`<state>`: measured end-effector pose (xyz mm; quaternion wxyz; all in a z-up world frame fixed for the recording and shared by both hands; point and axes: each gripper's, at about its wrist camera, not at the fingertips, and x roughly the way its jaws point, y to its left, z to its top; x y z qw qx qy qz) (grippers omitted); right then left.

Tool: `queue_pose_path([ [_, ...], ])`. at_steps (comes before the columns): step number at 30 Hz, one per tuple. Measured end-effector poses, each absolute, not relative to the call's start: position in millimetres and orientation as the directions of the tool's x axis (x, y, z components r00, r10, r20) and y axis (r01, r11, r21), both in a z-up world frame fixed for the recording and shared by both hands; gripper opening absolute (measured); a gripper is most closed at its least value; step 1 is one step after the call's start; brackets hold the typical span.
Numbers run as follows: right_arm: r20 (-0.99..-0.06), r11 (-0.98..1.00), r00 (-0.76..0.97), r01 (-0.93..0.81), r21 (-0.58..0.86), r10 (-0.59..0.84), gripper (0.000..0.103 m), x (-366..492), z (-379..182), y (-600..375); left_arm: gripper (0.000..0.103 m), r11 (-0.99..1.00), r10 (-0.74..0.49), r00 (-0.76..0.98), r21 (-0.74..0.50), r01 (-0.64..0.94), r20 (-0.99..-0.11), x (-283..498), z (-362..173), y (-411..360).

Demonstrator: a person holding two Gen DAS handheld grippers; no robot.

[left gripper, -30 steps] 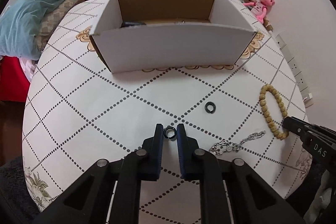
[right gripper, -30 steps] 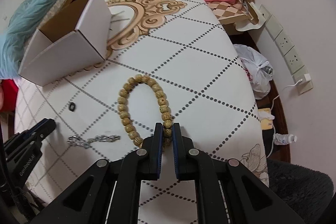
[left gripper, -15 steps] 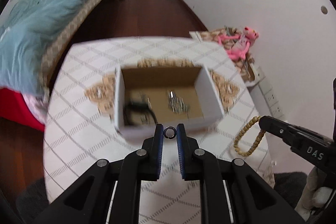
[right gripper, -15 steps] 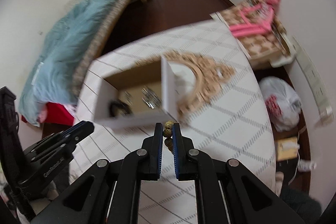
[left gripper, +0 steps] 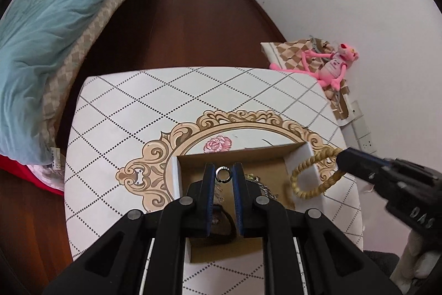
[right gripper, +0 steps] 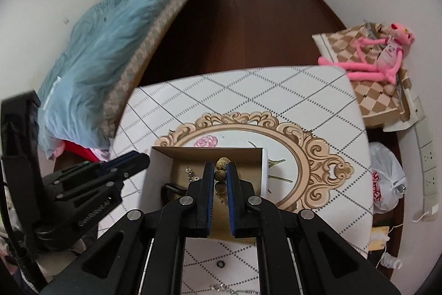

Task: Organize jewelry
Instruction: 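Open both tools to drop the bracelet and ring into the box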

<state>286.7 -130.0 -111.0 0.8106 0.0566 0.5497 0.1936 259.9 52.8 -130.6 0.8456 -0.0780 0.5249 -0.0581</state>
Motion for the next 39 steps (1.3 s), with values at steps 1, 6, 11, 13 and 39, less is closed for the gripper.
queue_pose_path([
  [1,-0.876,0.921,0.313,-0.248,0.299,0.368,0.009,290,-117,-129,0.010,0.981,-0.179,0.432,-0.192,0.015,-0.884,263,-135,53],
  [6,-0.907,0.929,0.252,-0.250,0.274,0.336,0.010,304,-145,-122,0.011,0.975,-0.206,0.365,-0.224,-0.008,-0.908,276,-153,53],
  [11,-0.932,0.934,0.186,-0.240,0.264,0.311,0.010,305,-161,-123,0.015,0.974,-0.196,0.338,-0.223,-0.042,-0.921,283,-157,54],
  [13,-0.933,0.936,0.192,-0.244,0.254,0.303,0.011,303,-161,-124,0.037,0.978,-0.170,0.362,-0.200,-0.049,-0.917,282,-151,56],
  [39,-0.947,0.981,0.306,-0.187,0.044,0.101,0.100,230,-161,-135,0.100,0.986,0.111,0.445,0.043,-0.161,-0.888,192,-146,68],
])
